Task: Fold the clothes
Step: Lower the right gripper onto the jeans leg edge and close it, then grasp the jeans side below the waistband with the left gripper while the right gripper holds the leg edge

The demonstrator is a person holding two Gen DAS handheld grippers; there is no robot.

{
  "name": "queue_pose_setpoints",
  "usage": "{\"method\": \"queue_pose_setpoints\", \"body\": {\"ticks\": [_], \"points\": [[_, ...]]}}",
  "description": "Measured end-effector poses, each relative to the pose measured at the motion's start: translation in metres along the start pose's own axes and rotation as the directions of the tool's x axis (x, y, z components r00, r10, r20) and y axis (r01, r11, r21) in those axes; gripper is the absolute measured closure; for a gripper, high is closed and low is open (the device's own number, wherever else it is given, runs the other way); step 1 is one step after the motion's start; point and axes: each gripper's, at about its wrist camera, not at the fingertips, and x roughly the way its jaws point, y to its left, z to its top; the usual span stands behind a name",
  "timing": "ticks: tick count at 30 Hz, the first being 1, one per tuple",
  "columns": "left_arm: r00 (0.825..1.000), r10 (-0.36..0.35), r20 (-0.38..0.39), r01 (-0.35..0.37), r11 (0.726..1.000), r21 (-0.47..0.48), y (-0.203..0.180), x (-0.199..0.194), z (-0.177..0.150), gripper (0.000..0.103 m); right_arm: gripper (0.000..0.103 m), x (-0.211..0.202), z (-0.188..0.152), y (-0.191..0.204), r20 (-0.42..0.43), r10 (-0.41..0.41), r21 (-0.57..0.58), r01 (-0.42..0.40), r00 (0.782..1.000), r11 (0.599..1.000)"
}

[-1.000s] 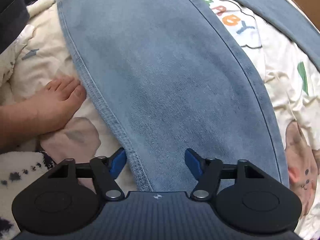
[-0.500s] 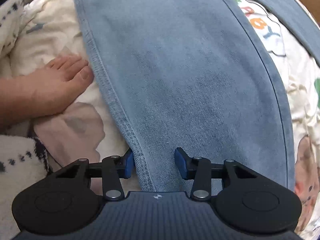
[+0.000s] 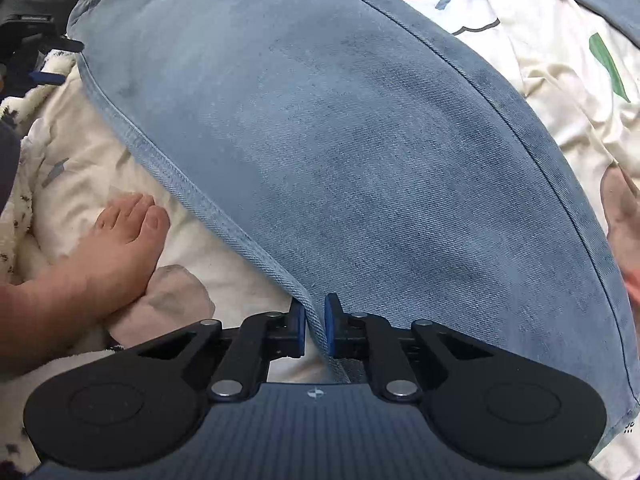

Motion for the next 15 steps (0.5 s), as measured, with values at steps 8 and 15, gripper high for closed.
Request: {"method": "queue_pose_setpoints", "body": {"ticks": [8, 15], "points": [[0.994, -0.051, 0.096, 0.066, 0.985, -0.158, 0.01, 0.019, -0.014, 0.079, 0.095, -0.004, -0.002, -0.002, 0.021, 0.002, 0.025, -0.002, 1.0, 1.0], [0.977, -0.123, 0.172, 0.162, 0.958, -0.239, 0.016, 0.025, -0.006, 0.078, 0.095, -0.002, -0.003, -0.004, 0.033, -0.003, 0.034, 0.002, 0.999, 0.999]]}}
